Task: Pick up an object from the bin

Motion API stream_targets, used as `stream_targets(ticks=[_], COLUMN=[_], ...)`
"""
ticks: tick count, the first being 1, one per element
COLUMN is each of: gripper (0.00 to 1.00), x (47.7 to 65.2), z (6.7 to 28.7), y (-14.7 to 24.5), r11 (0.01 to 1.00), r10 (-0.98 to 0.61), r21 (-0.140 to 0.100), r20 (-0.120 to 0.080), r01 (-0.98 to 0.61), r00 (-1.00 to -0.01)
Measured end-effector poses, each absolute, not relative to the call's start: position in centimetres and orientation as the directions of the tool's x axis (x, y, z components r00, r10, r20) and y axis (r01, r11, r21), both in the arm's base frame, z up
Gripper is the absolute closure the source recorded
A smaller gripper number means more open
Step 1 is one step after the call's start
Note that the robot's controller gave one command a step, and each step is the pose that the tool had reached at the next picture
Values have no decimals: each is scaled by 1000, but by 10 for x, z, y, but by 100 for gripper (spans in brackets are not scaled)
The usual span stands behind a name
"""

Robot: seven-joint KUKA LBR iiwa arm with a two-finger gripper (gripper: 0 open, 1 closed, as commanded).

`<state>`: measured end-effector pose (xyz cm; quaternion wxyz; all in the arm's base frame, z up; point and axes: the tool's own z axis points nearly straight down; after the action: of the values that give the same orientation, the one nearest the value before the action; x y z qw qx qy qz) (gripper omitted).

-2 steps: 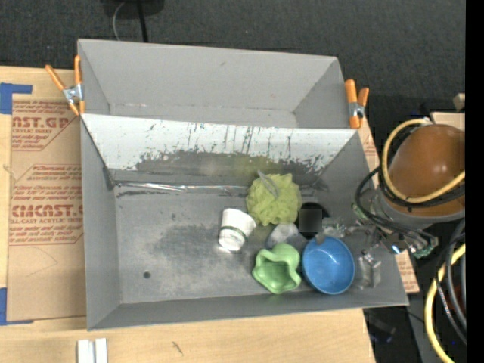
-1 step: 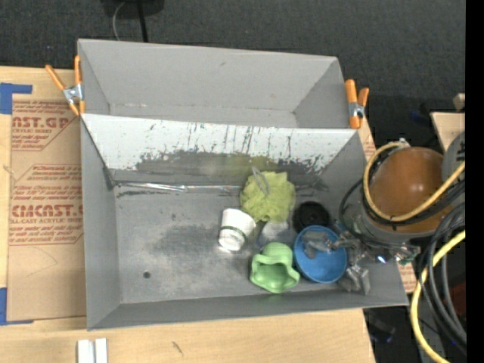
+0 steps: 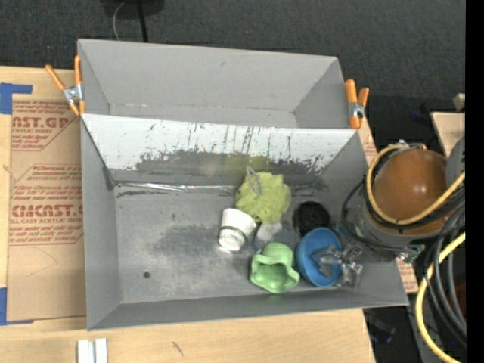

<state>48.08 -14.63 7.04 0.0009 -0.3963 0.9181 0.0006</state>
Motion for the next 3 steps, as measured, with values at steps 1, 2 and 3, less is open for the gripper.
stream_targets(ticks=[1,2,3], gripper=[100,100,100], x=[481,480,478], z=[70,73,89], y=[-146,-146,-145], r11=[686,686,686], r10=[-728,-728,-728], r21=[0,2,9], r20=[-2,-1,3], r01=[-728,-728,-728], r00=[-686,-686,-686])
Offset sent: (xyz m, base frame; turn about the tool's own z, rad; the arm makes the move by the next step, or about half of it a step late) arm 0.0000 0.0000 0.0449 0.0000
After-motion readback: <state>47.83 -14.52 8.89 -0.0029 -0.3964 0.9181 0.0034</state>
